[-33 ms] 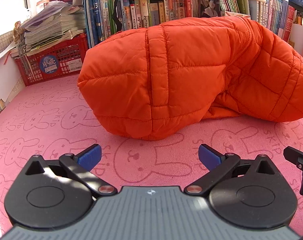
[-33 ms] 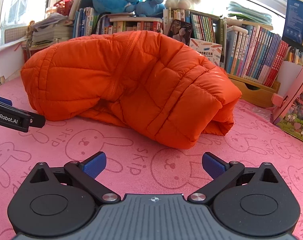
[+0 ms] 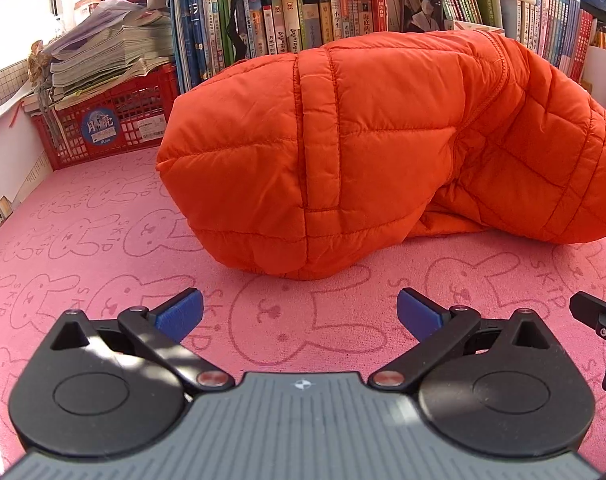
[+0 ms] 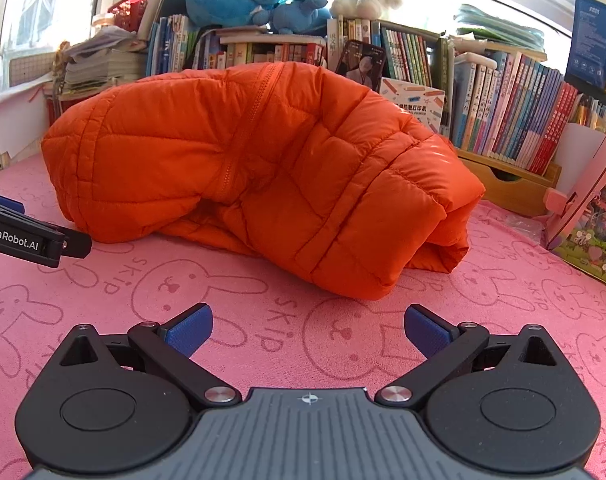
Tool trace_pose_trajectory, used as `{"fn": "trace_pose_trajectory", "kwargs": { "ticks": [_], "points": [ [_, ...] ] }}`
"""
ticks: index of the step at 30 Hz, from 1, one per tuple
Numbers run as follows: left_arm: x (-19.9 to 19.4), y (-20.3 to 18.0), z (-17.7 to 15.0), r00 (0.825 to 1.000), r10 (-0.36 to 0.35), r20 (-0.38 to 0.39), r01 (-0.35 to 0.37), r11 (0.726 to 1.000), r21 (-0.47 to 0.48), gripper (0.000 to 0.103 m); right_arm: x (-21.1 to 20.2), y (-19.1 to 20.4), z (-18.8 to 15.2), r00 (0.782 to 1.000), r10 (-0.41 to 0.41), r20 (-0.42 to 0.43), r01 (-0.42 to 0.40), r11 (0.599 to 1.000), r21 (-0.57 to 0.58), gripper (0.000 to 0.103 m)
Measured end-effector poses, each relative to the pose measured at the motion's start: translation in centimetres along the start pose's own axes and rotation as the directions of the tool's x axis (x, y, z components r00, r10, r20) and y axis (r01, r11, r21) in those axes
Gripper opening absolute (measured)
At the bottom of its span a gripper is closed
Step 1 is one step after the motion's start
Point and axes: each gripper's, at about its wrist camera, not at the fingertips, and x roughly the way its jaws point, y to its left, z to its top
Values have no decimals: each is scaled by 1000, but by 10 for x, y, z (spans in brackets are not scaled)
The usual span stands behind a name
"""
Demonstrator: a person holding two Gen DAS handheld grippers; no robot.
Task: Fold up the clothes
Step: 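Move both grippers toward the crumpled orange puffer jacket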
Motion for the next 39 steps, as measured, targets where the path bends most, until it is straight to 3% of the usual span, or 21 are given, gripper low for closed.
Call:
{"fn": "trace_pose_trajectory", "kwargs": {
  "ticks": [9, 14, 17, 21, 26, 39],
  "points": [
    [-11, -7, 29, 994, -36, 99, 34, 999, 27, 103, 7, 7, 23, 999, 28, 20, -27, 999, -47, 103],
    [-2, -12, 41, 990, -55, 132, 53, 998, 17, 103, 12, -2, 32, 993, 18, 113, -22, 999, 31, 103],
    [9, -15, 35, 992, -60, 111, 60, 998, 2, 103, 16, -2, 30, 991, 2, 136, -9, 999, 47, 103],
    [22, -24, 22, 997, -54, 56, 53, 999, 7, 103, 22, 12, 19, 993, -22, 120, 27, 999, -39, 103],
    [25, -23, 12, 997, -73, -22, 74, 997, 22, 103, 24, 27, 9, 997, 1, 71, 8, 991, -130, 103],
    [39, -28, -1, 995, -73, -66, 74, 997, 13, 103, 31, 18, 4, 1000, -15, 12, 16, 997, -69, 103]
  ]
}}
